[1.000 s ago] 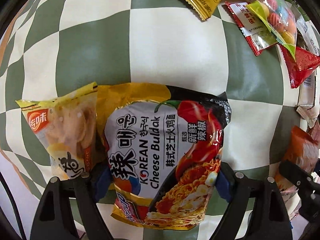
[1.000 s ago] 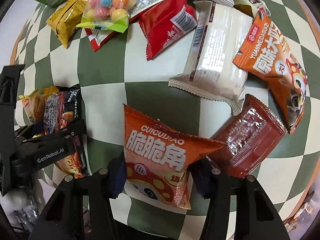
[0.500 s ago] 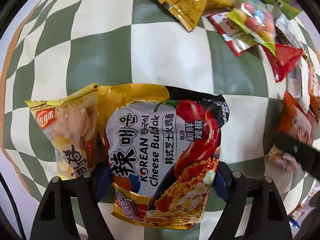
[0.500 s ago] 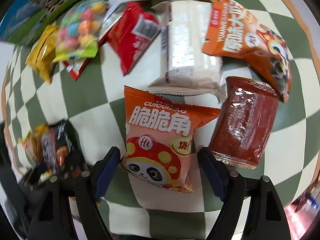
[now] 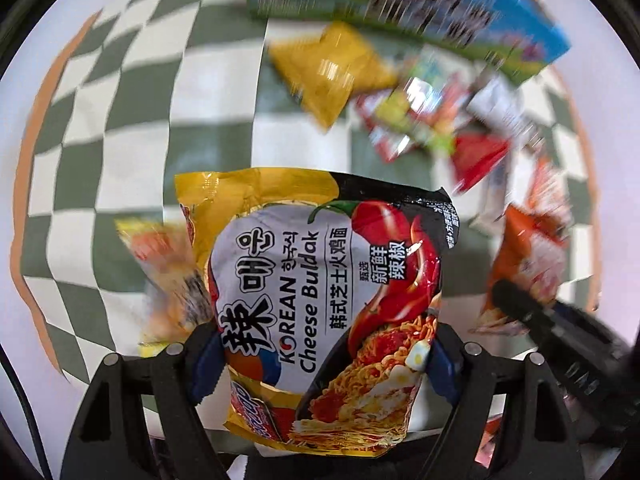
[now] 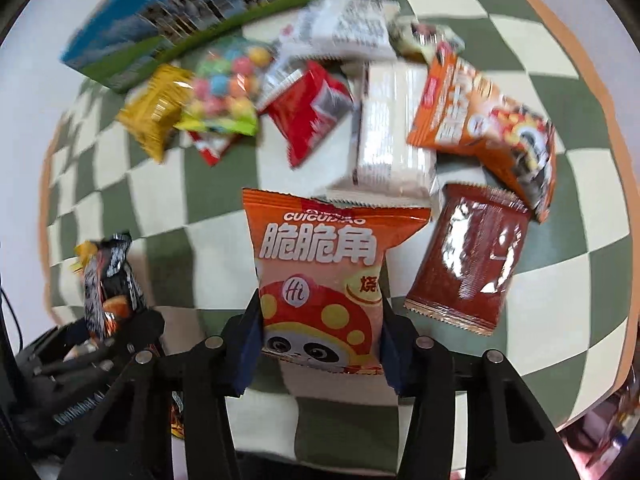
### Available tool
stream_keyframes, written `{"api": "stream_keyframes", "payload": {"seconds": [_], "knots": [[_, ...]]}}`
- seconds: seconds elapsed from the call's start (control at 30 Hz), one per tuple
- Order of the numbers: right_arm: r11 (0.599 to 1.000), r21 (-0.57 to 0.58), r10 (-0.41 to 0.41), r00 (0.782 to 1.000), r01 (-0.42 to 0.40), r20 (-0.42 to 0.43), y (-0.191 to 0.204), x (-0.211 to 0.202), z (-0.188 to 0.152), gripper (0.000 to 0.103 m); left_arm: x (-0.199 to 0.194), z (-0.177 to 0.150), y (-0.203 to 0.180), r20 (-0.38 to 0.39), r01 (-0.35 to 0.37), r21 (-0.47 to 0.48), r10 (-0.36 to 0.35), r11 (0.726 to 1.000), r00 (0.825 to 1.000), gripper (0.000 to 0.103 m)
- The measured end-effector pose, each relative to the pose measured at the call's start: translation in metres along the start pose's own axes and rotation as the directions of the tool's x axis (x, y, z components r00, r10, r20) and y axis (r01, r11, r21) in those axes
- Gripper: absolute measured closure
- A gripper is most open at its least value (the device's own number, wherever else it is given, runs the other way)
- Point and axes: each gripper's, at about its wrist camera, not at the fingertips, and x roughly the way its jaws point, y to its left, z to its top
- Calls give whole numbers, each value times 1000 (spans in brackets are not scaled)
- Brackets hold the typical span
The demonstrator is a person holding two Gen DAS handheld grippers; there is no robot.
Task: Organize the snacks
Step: 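Carry both packs into the cardboard box and open both tools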
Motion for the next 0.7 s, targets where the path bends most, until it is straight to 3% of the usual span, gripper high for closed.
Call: {"api": "stream_keyframes", "payload": {"seconds": [0.13, 0.27, 0.33, 0.4, 0.5, 0.7], "knots": [[997, -26, 75, 996, -74, 46, -2, -46, 17, 51, -49, 45, 3, 59, 95, -35, -93, 995, 994, 22], [985, -58, 168, 979, -162, 114, -1, -101, 64, 51, -101, 125, 1, 144, 185, -42, -178, 982, 973, 22], [978, -81, 203, 969, -193, 144, 11, -121, 94, 51, -105, 168, -2, 177, 214, -61, -201, 975, 963, 22], [971, -120, 228, 957, -209, 181, 20, -141, 129, 51, -98, 207, -6, 210, 198, -71, -180, 978, 961, 22], [966, -164, 231, 949, -198, 215, 41, -141, 185, 51, -90, 267, -12, 220, 146, -67, -128, 987, 967, 22], [969, -217, 167, 963, -120, 210, 70, -97, 282, 51, -33, 360, -5, 115, 59, -77, -50, 995, 992, 22]]}}
